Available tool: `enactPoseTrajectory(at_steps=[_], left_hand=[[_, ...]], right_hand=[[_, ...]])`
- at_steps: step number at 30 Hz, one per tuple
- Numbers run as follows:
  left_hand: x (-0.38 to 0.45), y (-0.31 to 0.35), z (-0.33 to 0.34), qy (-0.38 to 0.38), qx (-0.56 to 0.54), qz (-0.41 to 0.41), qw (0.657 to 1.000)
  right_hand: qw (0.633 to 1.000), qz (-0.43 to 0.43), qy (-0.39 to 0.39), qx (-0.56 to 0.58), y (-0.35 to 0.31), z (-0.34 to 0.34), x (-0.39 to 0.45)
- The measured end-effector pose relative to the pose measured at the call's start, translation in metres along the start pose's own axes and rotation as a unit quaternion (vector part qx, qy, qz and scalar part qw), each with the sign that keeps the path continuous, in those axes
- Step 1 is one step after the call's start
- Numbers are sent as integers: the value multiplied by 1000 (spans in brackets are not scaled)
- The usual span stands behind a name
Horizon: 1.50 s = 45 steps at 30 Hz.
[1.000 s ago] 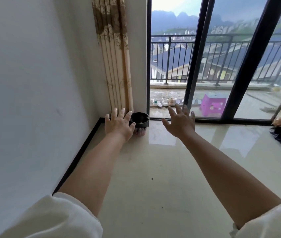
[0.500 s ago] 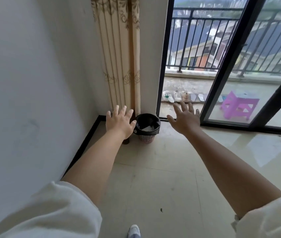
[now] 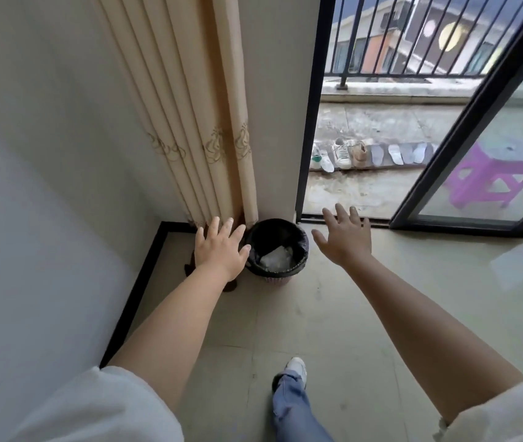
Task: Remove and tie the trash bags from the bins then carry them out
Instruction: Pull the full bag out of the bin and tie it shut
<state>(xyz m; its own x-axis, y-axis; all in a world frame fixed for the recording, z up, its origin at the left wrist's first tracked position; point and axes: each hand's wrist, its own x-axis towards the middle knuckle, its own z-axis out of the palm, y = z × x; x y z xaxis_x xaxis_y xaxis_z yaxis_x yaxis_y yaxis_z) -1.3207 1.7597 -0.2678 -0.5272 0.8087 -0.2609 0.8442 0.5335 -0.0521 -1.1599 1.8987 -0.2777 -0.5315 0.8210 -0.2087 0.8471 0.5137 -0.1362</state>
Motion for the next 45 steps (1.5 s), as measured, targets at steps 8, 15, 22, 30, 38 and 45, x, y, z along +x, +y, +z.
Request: enactPoseTrajectory(at_steps=[8,15,22,30,38,45], left_hand=[[194,0,97,-89,-24,23,995],[306,0,264,-149,-17,59,987],[399,12,419,-91,-138,-90,982],[471,-1,479,11,-154,-202,967],[476,-13,480,45,-127,-160,978],[464,3,463,109,-100,-61,987]], right_hand=[[993,26,-117,-14,11,125,166],[987,58,-146,-10,29,297,245],[963,179,-26,202,67,456,333],[847,278,34,451,93,515,415],[725,369,-139,565,114,517,402],[635,365,-140,667,94,506,408]])
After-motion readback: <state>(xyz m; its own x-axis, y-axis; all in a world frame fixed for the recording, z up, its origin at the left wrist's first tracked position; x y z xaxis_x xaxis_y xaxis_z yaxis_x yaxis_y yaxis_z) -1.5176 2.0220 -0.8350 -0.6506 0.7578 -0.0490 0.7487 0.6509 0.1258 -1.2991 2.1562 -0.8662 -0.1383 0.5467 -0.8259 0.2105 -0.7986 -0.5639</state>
